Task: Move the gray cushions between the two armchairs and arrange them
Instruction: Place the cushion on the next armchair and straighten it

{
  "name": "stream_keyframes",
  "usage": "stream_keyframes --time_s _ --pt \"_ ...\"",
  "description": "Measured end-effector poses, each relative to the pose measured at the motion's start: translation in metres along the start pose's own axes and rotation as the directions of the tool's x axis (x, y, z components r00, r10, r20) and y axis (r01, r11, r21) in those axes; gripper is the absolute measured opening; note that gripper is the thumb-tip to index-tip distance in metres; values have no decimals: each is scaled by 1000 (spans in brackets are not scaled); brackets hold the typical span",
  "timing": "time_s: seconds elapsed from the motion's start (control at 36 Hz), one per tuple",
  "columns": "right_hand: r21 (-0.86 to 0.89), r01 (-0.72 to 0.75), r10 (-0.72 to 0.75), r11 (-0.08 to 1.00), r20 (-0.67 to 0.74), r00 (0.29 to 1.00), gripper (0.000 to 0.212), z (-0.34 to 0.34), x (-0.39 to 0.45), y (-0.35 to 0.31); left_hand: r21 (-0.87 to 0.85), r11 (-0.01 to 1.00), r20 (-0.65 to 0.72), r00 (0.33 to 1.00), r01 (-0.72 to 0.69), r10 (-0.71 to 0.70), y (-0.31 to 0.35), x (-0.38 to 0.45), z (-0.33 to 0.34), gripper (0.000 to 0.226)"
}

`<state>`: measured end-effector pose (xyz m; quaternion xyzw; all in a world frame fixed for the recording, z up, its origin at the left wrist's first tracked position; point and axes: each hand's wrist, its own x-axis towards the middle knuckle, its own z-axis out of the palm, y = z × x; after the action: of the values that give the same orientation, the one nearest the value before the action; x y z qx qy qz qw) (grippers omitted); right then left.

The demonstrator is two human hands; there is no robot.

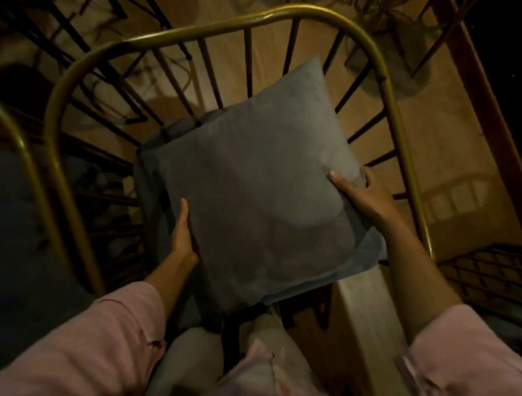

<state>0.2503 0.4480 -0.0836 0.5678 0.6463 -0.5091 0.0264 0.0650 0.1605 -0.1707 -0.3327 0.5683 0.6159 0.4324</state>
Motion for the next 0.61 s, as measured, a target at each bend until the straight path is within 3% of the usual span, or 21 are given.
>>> stream_keyframes --time_s 0.11,0.36,0.53,0.61 --pt "12 -75 74 997 86 994 85 31 -8 30 -48 999 -28 1000 -8 6 -19 -3 -46 86" --pt "-52 -204 209 978 134 969 131 52 -12 87 50 999 -110 994 -8 13 -40 18 -80 89" --pt "32 -157 149 987 166 975 89 59 -17 109 74 991 -115 986 -109 117 -45 12 -69 90" --pt "63 -141 132 988 137 982 84 59 -10 115 52 985 -120 979 -162 168 -44 9 -67 79"
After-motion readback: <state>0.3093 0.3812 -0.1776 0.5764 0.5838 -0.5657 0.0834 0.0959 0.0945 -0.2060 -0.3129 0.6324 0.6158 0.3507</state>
